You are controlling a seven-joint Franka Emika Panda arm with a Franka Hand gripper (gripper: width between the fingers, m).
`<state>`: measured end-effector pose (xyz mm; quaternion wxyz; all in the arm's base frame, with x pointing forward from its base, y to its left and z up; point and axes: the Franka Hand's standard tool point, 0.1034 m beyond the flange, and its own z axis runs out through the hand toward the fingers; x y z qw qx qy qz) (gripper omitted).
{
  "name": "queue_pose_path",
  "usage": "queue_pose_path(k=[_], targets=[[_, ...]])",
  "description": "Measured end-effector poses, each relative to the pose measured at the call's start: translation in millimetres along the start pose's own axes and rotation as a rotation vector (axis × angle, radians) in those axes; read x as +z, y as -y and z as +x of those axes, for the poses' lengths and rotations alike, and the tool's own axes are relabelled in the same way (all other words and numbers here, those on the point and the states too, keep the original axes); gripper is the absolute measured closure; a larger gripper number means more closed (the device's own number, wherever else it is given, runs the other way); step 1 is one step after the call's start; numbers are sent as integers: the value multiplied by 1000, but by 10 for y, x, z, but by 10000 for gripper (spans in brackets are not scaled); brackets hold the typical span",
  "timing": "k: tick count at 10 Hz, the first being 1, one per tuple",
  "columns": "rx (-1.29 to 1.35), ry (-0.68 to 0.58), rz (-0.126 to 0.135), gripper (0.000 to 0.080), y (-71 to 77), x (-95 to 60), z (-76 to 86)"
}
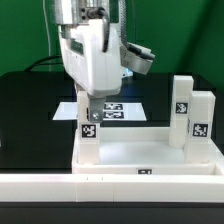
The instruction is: Assemble desk
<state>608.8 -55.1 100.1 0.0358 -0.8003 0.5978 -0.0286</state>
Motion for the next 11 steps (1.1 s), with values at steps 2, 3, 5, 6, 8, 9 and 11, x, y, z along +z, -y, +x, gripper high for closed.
queue_pose_path(k=[2,3,5,6,8,9,11], targets=[[-133,0,0,152,-1,0,2],[-200,0,0,152,-1,0,4],[-342,2,-6,150,4,-7,-3],[-449,0,-8,150,7,-11,1],[-608,-2,-10,150,10,-13,3],[-701,-2,-10,150,11,-13,3],[-852,-2,-11,150,2,-13,26]])
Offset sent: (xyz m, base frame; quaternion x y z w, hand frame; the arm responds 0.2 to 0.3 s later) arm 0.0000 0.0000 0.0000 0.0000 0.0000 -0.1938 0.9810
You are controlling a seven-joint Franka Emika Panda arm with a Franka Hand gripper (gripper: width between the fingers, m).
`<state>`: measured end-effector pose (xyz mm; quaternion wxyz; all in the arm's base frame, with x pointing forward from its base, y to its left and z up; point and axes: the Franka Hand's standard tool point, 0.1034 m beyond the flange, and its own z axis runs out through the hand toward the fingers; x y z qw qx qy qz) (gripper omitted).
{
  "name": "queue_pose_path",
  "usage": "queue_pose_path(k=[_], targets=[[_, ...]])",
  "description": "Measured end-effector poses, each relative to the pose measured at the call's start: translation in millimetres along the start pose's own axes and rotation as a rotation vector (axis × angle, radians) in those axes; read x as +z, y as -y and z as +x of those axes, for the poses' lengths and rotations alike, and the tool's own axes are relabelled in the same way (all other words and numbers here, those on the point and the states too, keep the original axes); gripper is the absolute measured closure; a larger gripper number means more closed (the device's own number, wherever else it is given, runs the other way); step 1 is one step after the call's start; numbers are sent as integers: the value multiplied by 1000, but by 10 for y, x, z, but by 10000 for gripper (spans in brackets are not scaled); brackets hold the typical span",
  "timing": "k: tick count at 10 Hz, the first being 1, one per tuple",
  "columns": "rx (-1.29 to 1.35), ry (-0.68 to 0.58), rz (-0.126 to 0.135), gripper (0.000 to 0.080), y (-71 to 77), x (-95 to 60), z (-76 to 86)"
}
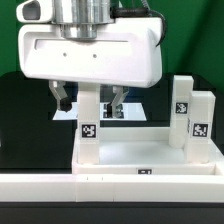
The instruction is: Assemble desk
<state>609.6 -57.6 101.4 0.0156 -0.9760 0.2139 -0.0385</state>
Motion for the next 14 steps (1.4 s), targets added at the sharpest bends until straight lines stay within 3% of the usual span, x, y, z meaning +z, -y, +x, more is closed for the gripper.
queue_pose_path(k=[7,8,9,10,11,14], targets=[[-356,2,-21,150,-41,0,10],[-355,2,-21,245,-41,0,10],[-355,2,-21,427,-42,0,10],[-354,2,-21,427,-41,1,9],[-346,2,-21,511,-42,1,9],[-275,1,-21,511,-44,1,9]])
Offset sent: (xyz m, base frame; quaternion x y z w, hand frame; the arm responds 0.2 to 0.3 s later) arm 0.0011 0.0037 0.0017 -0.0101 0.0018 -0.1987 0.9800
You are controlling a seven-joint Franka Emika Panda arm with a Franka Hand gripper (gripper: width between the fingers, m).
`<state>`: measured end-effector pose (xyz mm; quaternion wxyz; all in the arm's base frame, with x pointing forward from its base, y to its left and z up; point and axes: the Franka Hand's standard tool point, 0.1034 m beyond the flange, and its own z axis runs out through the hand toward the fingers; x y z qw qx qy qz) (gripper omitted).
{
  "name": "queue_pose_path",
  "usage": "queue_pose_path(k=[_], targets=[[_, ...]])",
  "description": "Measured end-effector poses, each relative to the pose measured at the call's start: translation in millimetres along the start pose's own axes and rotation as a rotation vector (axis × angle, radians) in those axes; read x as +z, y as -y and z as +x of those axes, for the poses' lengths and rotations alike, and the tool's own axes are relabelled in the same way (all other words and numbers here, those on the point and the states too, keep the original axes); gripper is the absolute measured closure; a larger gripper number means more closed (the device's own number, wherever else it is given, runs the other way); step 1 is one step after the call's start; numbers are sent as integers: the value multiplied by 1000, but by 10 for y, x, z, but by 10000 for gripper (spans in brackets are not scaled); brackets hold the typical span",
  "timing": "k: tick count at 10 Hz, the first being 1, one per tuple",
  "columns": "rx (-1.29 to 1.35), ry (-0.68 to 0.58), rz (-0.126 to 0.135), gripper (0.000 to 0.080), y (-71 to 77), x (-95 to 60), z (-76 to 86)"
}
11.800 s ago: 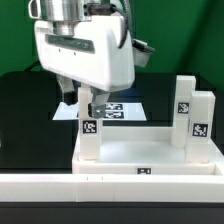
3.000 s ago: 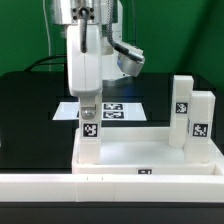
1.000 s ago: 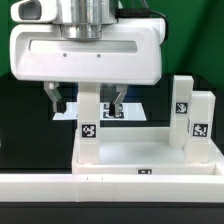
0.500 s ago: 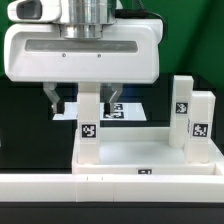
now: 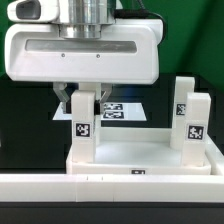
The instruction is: Assemble desk
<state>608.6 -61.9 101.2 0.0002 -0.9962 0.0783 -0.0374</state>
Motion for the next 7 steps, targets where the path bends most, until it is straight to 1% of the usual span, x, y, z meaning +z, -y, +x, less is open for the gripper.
queue_pose_path(k=[4,5,6,7], targets=[[356,-1,4,509,-2,3,-3],[429,0,11,509,-9,4,-6],[571,3,28,509,-26,3,-15],[668,5,28,509,-23,3,-17]])
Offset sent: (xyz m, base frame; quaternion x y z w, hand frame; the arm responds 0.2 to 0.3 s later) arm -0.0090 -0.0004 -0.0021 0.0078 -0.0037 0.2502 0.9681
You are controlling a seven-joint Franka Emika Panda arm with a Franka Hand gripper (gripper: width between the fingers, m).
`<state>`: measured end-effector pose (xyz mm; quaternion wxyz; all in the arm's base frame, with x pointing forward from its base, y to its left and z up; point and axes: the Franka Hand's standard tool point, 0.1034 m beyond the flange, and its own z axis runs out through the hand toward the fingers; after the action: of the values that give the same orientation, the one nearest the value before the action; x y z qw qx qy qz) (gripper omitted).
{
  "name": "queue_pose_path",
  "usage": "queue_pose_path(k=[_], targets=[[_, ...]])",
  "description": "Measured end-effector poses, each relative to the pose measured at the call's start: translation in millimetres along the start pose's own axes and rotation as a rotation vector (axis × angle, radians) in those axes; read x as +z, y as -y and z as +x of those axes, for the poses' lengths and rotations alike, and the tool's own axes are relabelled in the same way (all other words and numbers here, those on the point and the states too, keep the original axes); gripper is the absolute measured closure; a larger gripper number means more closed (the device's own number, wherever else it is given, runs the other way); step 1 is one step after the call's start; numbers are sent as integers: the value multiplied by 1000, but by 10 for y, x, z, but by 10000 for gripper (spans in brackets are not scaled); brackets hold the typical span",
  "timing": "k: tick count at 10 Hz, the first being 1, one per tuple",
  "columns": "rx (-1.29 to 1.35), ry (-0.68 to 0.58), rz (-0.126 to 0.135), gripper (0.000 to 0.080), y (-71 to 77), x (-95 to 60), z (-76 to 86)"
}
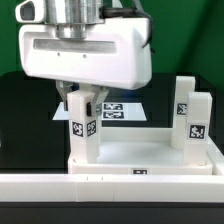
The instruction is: Assemble desk
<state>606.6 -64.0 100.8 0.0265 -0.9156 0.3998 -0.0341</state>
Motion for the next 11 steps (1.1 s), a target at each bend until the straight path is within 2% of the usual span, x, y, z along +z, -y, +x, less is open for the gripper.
queue_pose_path(k=[5,7,8,9,10,11], targets=[[404,5,4,509,44,2,-40],[473,4,4,509,53,5,-44],[466,4,3,416,51,7,-44],[461,4,3,416,52,10,-47],[427,4,3,240,53,10,-48],[405,7,-1,240,67,8,-62]])
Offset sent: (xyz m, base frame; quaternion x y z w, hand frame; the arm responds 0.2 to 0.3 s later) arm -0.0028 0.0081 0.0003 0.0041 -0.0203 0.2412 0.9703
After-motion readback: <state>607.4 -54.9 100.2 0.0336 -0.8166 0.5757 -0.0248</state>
